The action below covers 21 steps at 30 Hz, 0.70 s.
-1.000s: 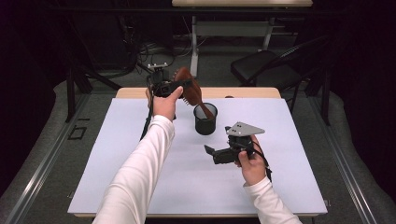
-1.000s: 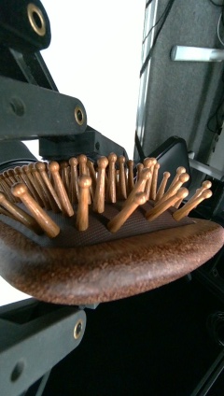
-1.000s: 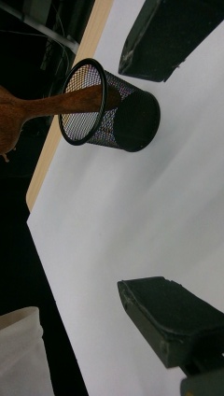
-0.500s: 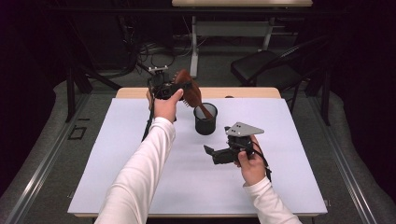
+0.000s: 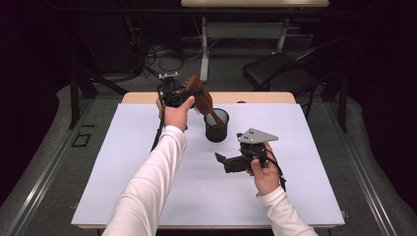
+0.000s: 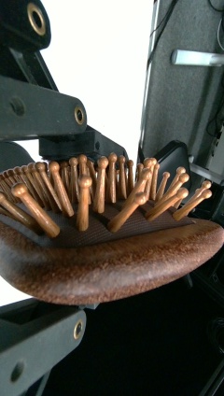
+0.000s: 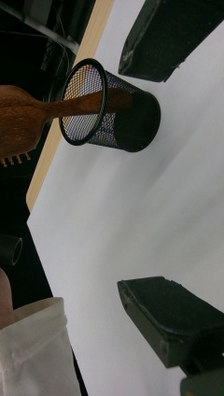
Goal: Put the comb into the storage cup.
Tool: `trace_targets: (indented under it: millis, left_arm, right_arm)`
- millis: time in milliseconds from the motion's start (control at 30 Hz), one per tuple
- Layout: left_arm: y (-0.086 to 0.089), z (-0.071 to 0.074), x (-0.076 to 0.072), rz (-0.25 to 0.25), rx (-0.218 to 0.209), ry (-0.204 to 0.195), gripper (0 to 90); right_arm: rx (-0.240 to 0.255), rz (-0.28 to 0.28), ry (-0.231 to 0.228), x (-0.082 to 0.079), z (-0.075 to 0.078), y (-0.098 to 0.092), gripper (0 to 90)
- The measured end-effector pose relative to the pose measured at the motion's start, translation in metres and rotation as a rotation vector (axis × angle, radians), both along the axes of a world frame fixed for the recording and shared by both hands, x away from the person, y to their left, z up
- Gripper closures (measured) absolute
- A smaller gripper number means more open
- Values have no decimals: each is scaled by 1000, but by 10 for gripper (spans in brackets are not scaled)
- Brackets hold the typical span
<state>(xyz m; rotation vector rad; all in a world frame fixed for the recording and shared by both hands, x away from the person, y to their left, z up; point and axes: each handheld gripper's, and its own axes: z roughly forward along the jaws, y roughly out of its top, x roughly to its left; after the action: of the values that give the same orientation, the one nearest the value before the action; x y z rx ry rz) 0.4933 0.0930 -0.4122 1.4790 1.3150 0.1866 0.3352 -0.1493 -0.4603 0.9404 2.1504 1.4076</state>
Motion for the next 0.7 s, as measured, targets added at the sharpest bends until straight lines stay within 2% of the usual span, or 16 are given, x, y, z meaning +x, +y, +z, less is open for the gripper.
trace_targets:
  millis: [700]
  left_arm:
    - [-7, -16, 1, 3, 12, 11, 491]
  right_arm:
    - [-4, 5, -1, 0, -1, 2, 2]
